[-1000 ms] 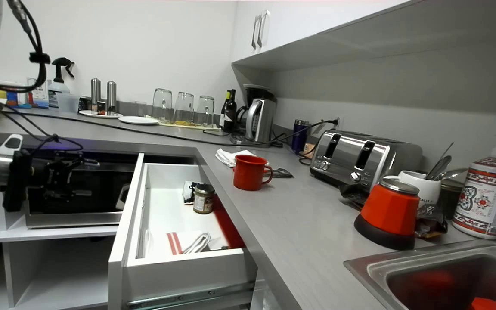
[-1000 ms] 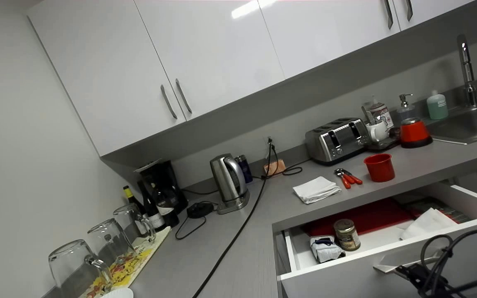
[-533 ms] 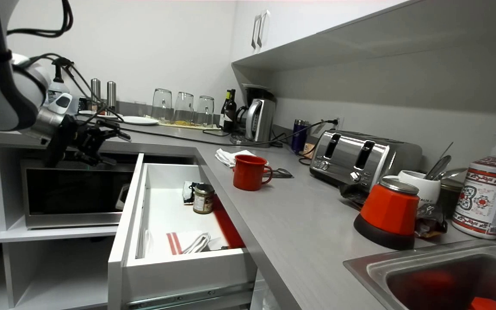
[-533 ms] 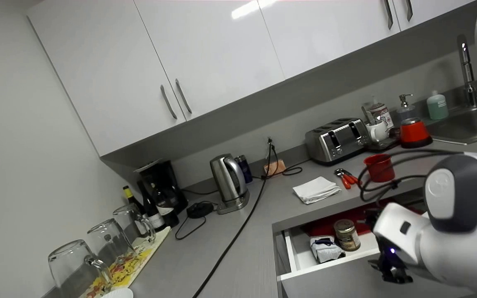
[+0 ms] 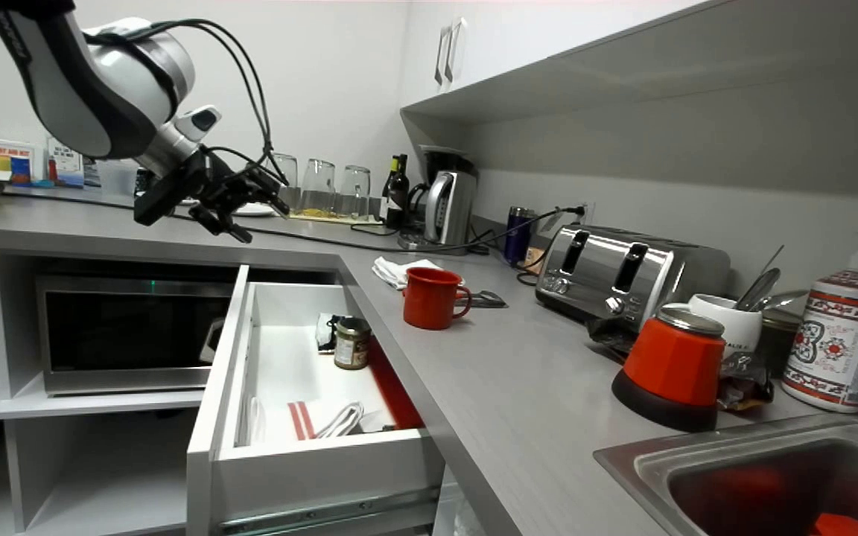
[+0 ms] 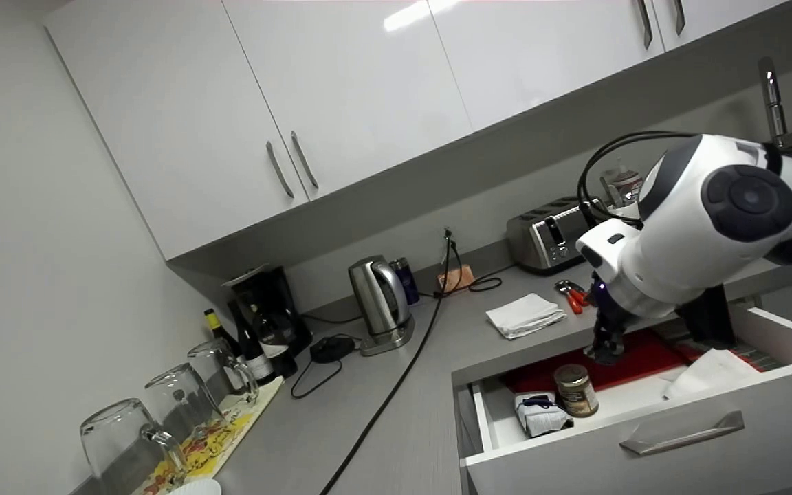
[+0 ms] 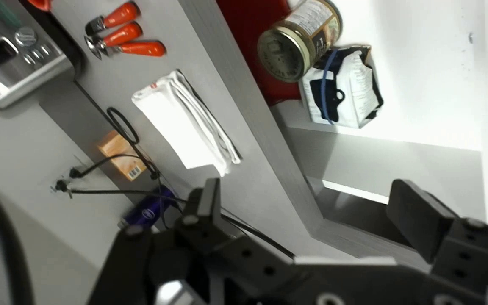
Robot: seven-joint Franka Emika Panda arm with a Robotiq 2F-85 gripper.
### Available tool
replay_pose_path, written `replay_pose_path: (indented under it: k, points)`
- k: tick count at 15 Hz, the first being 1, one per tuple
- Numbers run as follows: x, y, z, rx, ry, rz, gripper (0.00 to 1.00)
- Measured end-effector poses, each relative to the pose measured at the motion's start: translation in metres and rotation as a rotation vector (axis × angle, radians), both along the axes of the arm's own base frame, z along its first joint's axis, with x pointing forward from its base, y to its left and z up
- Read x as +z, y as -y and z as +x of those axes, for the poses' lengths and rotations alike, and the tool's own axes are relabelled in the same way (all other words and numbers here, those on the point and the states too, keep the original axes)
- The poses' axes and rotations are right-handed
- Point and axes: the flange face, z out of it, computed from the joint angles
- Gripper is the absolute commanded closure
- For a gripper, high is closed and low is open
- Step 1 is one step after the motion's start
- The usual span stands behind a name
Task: Open the topmost drawer, put the red mug inside it, and then close the drawer
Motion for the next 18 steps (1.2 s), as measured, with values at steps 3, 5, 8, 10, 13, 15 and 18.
replay_pose_path:
  k: [3,5,8,10,13,15,18]
  points:
    - [0.013,0.045,0.016,-0.122,-0.022,0.053,0.00]
    - [0.021,0.068,0.025,-0.194,-0.032,0.072,0.00]
    - [0.033,0.094,0.037,-0.274,-0.048,0.104,0.00]
    - [0.042,0.107,0.044,-0.317,-0.060,0.123,0.00]
    - [0.056,0.129,0.055,-0.376,-0.075,0.128,0.00]
    - [0.066,0.149,0.062,-0.444,-0.072,0.093,0.00]
    - [0.079,0.178,0.071,-0.567,-0.054,-0.002,0.00]
